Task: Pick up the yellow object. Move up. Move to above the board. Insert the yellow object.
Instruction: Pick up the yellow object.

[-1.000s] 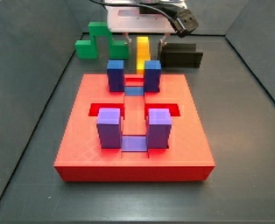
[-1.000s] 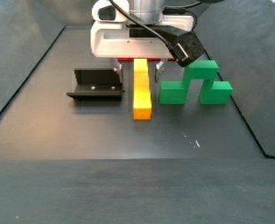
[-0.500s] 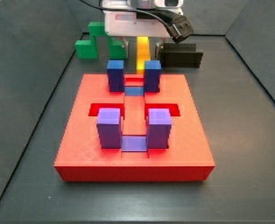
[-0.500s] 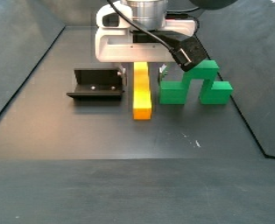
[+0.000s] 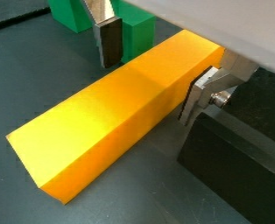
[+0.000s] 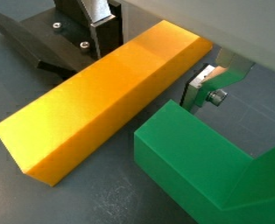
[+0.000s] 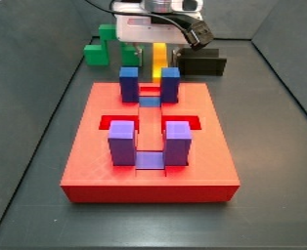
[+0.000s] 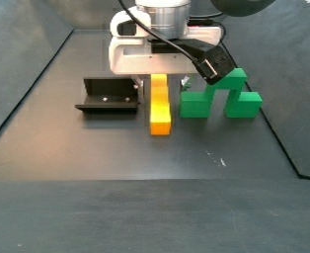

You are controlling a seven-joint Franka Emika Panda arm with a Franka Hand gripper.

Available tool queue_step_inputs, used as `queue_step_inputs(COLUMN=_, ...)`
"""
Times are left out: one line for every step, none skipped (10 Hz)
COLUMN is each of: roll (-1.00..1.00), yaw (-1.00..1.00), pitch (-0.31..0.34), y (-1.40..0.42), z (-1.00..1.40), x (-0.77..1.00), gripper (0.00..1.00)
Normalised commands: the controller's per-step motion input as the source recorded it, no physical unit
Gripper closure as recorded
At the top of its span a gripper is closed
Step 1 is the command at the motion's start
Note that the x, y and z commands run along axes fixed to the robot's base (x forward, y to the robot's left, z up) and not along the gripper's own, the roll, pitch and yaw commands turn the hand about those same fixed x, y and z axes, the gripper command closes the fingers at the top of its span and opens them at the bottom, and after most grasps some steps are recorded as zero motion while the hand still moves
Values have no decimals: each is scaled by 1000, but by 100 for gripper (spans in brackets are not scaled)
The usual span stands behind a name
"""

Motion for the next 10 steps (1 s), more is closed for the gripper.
queue_step_inputs(roll=0, yaw=0, pitch=0, y=0, z=0, x=0, gripper=0)
queue_step_inputs(roll=0, yaw=0, pitch=0, y=0, z=0, x=0, gripper=100)
queue_step_inputs(roll=0, yaw=0, pitch=0, y=0, z=0, x=0, gripper=100)
queue_step_inputs(roll=0, yaw=0, pitch=0, y=0, z=0, x=0, gripper=100)
queue_step_inputs(roll=0, yaw=0, pitch=0, y=0, z=0, x=0, gripper=100)
queue_step_inputs(roll=0, yaw=0, pitch=0, y=0, z=0, x=0, gripper=100)
queue_step_inputs(roll=0, yaw=0, pitch=0, y=0, z=0, x=0, gripper=100)
queue_step_inputs(roll=0, yaw=0, pitch=0, y=0, z=0, x=0, gripper=100)
queue_step_inputs(roll=0, yaw=0, pitch=0, y=0, z=0, x=0, gripper=100)
queue_step_inputs(roll=0, yaw=0, pitch=0, y=0, z=0, x=0, gripper=100)
